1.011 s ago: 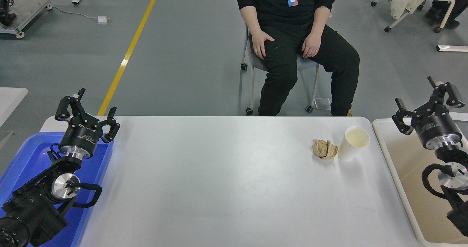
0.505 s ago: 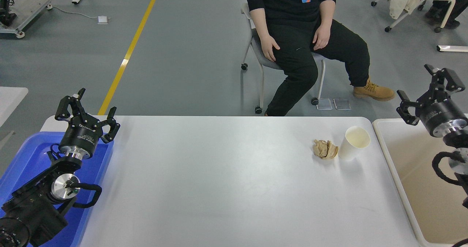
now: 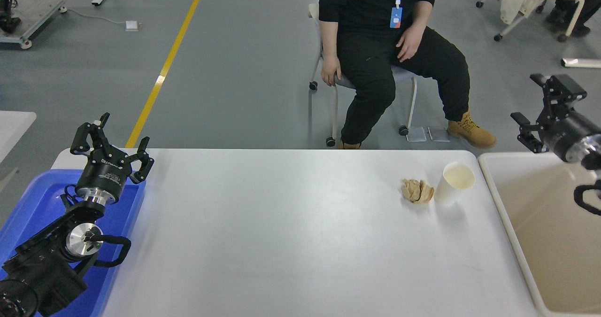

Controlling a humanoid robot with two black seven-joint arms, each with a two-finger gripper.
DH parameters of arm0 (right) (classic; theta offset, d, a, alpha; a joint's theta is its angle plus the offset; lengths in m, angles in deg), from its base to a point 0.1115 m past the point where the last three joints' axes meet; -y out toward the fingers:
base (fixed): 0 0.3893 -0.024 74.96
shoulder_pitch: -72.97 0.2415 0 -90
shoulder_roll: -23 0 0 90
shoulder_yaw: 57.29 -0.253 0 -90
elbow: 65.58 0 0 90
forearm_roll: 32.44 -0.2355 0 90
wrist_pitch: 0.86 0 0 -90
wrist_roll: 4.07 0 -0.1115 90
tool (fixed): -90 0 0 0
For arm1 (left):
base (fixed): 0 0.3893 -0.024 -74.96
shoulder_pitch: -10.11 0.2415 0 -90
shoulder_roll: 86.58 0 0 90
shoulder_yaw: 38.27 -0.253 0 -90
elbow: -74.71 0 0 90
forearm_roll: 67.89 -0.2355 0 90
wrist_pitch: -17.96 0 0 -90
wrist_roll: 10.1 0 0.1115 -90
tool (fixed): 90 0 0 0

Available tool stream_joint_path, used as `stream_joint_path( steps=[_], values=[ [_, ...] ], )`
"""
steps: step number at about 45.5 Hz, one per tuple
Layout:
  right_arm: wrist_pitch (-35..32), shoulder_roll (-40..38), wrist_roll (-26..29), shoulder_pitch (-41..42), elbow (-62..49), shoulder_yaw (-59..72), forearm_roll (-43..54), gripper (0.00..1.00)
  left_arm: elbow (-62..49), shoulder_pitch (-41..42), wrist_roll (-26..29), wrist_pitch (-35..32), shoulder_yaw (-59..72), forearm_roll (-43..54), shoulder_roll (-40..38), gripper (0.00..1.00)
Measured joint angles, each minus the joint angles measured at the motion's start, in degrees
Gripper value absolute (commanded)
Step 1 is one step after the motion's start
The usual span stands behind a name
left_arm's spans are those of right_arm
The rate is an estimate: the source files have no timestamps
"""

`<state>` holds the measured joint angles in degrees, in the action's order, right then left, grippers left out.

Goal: Clean the table surface

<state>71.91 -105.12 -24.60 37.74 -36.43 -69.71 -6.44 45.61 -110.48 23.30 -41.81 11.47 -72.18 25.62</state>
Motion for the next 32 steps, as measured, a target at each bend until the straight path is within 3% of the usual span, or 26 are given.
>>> stream_joint_path(
  steps=[22,32],
  values=[
    [0.0,-3.4,-1.1,6.6,0.8,17.7,23.5,0.99,0.0,0.0,0.0,0.0,0.0,0.0,0.0,1.00],
    [0.1,-3.5,-3.1,8.1,4.2,24.9,29.8,0.99,0.0,0.0,0.0,0.0,0.0,0.0,0.0,1.00]
  ],
)
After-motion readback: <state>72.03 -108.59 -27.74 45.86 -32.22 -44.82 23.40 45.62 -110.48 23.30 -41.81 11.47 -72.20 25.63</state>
